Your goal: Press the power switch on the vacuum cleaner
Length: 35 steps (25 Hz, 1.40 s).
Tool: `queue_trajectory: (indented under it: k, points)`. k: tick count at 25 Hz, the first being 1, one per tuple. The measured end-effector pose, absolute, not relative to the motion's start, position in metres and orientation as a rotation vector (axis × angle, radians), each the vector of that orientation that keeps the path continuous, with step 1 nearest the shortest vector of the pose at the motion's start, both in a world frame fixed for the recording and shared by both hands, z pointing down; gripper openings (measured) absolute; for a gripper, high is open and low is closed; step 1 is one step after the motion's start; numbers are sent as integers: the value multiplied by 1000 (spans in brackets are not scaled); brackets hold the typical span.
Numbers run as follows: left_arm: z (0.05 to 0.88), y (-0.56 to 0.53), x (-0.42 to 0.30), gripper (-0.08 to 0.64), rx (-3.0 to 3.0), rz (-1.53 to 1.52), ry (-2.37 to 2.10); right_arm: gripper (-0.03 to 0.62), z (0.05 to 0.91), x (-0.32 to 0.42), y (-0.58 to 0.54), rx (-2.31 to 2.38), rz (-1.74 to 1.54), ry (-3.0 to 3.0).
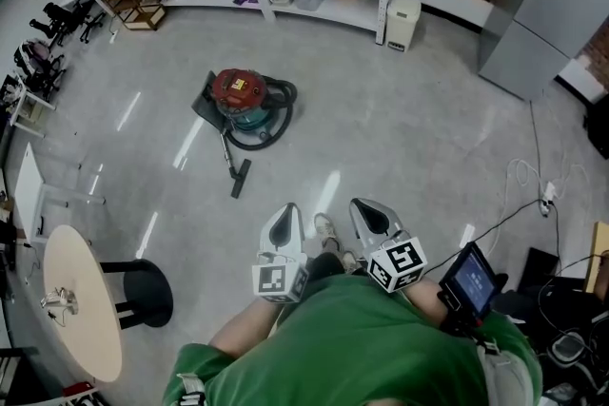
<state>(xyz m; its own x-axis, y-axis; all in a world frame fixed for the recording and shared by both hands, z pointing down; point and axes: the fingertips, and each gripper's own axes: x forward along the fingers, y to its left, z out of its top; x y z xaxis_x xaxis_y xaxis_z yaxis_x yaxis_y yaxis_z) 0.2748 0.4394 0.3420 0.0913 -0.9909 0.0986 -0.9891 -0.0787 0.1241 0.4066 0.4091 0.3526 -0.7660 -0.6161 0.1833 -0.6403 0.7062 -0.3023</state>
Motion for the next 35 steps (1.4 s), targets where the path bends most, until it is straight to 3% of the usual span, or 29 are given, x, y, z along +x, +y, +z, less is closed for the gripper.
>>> queue_trajectory:
  k: [8,24,35]
  points:
    - [337,425,267,7,2223,-25,-1997,2,343,402,397,1079,528,-2828]
    - [345,256,204,6,2264,-116,-1912,2,343,339,239,1186,449,-2781]
    - [347,238,163,7,2203,-173,-1939,2,336,298,207,1154,410,-2767]
